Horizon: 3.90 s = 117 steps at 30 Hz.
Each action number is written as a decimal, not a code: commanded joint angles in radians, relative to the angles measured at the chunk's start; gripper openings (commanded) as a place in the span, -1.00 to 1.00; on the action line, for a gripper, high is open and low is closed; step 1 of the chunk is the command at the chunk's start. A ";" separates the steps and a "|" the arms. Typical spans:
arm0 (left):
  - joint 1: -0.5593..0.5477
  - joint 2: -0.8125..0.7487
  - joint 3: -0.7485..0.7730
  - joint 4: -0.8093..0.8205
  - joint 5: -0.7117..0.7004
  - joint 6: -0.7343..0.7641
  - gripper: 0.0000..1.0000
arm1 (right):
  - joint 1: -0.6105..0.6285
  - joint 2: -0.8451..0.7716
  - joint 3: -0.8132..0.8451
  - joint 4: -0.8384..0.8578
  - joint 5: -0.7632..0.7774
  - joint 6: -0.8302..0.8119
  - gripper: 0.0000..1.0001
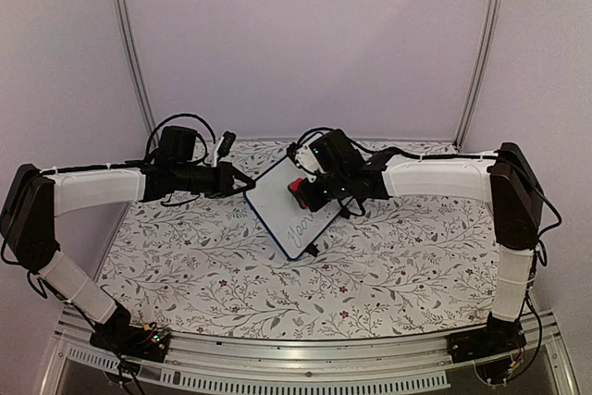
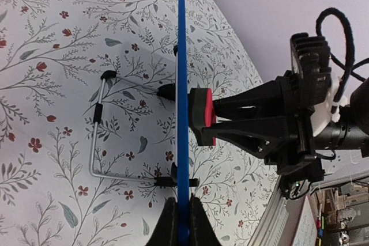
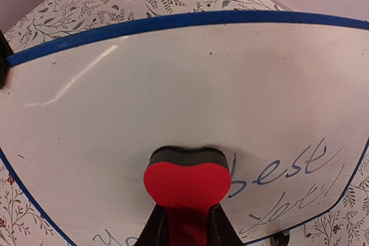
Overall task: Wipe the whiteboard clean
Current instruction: Erase the whiteboard at the center of the board.
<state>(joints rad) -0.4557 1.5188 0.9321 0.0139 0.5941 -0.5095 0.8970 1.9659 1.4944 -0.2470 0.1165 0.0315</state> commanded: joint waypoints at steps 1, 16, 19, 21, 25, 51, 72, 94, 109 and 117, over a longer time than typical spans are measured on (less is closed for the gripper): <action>-0.003 -0.022 -0.001 0.027 0.037 0.004 -0.91 | 0.000 0.024 -0.001 -0.015 -0.019 -0.007 -0.91; -0.001 -0.017 -0.002 0.031 0.039 0.002 -0.91 | 0.004 -0.052 -0.186 0.045 -0.057 0.039 -0.91; -0.001 -0.020 -0.003 0.031 0.038 0.002 -0.91 | 0.011 -0.038 -0.137 0.028 -0.057 0.032 -0.91; 0.000 -0.020 -0.003 0.031 0.037 0.003 -0.91 | 0.015 -0.025 -0.094 0.012 -0.057 0.022 -0.90; -0.001 -0.019 -0.004 0.031 0.034 0.003 -0.91 | 0.016 0.009 -0.006 -0.018 -0.053 0.006 -0.90; 0.005 -0.040 -0.004 0.034 0.038 0.001 -0.90 | -0.032 -0.044 -0.121 0.006 -0.018 0.008 -0.91; 0.005 -0.031 -0.002 0.028 0.036 0.005 -0.90 | -0.093 0.032 -0.039 -0.015 -0.081 -0.037 -0.91; 0.005 -0.030 -0.004 0.032 0.039 0.002 -0.90 | -0.091 0.025 0.024 -0.028 -0.106 -0.015 -0.90; 0.008 -0.028 -0.004 0.036 0.048 -0.002 -0.90 | -0.092 0.037 -0.050 -0.021 -0.097 -0.021 -0.91; 0.008 -0.026 -0.004 0.038 0.048 -0.002 -0.90 | -0.089 -0.021 -0.148 0.000 -0.106 -0.001 -0.91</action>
<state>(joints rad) -0.4461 1.5135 0.9283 0.0063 0.5964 -0.5133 0.8040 1.9625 1.3869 -0.2283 0.0227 0.0235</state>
